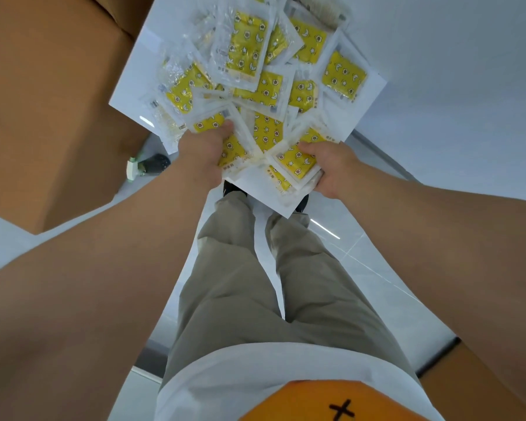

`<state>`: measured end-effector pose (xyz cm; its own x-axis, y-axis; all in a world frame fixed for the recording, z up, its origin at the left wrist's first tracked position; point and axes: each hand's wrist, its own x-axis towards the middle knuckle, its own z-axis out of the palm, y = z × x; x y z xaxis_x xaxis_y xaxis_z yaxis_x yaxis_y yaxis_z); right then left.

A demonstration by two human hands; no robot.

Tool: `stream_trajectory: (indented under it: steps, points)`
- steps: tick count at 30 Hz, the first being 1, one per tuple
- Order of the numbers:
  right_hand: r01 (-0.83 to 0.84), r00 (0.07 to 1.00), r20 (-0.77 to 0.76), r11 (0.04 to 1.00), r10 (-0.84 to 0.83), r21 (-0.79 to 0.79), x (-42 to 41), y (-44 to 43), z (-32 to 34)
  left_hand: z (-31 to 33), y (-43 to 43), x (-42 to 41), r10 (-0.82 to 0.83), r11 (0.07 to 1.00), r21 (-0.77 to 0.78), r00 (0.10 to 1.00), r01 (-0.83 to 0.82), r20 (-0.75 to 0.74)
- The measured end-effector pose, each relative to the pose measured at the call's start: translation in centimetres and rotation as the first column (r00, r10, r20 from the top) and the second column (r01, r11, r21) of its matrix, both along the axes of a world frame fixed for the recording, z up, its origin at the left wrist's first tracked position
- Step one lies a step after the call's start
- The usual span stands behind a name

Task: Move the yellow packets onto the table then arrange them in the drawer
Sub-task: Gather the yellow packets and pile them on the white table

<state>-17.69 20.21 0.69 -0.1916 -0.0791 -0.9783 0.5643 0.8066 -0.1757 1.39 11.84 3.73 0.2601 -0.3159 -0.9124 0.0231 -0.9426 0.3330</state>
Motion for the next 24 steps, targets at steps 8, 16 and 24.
stream_trajectory:
  steps: [8,16,24]
  points:
    - [-0.004,0.999,-0.043,1.0,0.005,0.018,-0.6,-0.2,3.4,3.3,-0.7,0.5,0.003,1.0,-0.016,0.994,-0.001,0.107]
    - [-0.015,0.998,-0.067,1.0,0.015,-0.006,-0.8,-0.2,8.1,9.0,-1.4,0.7,0.006,0.992,-0.127,0.991,0.011,0.134]
    - [0.06,0.995,-0.066,0.991,-0.069,-0.119,-1.0,0.1,12.3,13.5,-1.6,1.1,0.042,0.986,-0.162,0.996,-0.029,0.078]
